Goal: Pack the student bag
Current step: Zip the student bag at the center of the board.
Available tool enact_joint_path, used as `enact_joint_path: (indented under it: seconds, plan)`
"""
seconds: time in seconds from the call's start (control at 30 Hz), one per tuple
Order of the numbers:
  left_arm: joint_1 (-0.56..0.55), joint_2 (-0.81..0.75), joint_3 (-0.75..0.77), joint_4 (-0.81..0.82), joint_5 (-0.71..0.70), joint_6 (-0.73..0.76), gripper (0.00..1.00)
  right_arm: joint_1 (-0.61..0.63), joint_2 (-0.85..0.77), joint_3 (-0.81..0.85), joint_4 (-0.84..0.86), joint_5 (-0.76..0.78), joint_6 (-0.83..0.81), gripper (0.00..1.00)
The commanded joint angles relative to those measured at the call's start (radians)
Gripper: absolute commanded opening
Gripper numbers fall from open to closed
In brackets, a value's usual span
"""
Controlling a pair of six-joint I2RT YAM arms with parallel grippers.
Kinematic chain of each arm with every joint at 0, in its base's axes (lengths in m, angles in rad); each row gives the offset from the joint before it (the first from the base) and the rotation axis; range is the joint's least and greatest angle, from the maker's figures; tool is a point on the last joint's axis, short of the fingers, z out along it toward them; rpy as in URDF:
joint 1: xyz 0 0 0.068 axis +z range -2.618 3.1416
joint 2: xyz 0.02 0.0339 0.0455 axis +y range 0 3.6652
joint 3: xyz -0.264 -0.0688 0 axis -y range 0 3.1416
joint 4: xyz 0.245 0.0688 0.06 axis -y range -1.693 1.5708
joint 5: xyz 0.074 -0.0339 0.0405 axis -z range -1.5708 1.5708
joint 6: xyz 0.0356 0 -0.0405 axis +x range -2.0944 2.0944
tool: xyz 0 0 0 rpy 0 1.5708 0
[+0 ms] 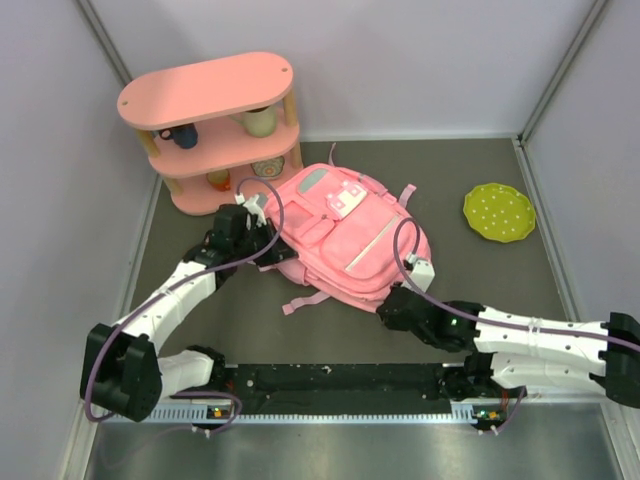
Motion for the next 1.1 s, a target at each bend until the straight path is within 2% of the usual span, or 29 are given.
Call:
enact_joint_path:
  seconds: [0.0,0.13,0.2,0.3,0.37,0.4,0.43,0.53,0.6,0.7,0.8,1.0,1.07]
  plan:
    - [0.073,-0.006,0.081,0.010,-0.036,0.099,0.00,-0.001,-0.025,0.066,-0.291,0.098,-0.027,0.00]
    - [0.145,0.050,0.121,-0.017,0.096,0.156,0.00,0.001,0.004,0.081,-0.267,0.106,-0.057,0.00]
    - [0.151,0.085,0.158,-0.069,0.118,0.199,0.00,0.001,0.026,0.088,-0.168,0.062,-0.163,0.00]
    - [0.153,0.050,0.138,-0.080,0.146,0.195,0.56,0.001,0.038,0.088,-0.093,0.006,-0.200,0.00]
    - [0.153,-0.001,0.100,-0.051,0.147,0.152,0.88,0.001,0.041,0.083,-0.019,-0.033,-0.197,0.00]
    - [0.151,-0.060,0.054,-0.047,0.150,0.103,0.96,0.001,0.044,0.077,0.004,-0.046,-0.196,0.00]
    - [0.150,-0.093,0.033,-0.047,0.152,0.077,0.99,0.001,0.053,0.074,0.029,-0.058,-0.194,0.00]
    - [0.109,-0.244,-0.078,-0.054,0.123,-0.054,0.99,0.005,0.084,0.074,0.112,-0.113,-0.194,0.00]
    - [0.044,-0.351,-0.150,-0.050,0.030,-0.167,0.99,0.024,0.095,0.074,0.156,-0.124,-0.182,0.00]
    - [-0.187,-0.448,-0.237,0.007,-0.140,-0.336,0.99,0.054,0.104,0.069,0.196,-0.113,-0.166,0.00]
    - [-0.291,-0.472,-0.337,0.125,-0.222,-0.470,0.99,0.083,0.116,0.060,0.270,-0.142,-0.162,0.00]
    - [-0.423,-0.432,-0.403,0.196,-0.339,-0.559,0.99,0.154,0.210,0.114,0.319,-0.152,-0.186,0.00]
    - [-0.456,-0.411,-0.438,0.292,-0.397,-0.604,0.99,0.172,0.230,0.126,0.331,-0.155,-0.189,0.00]
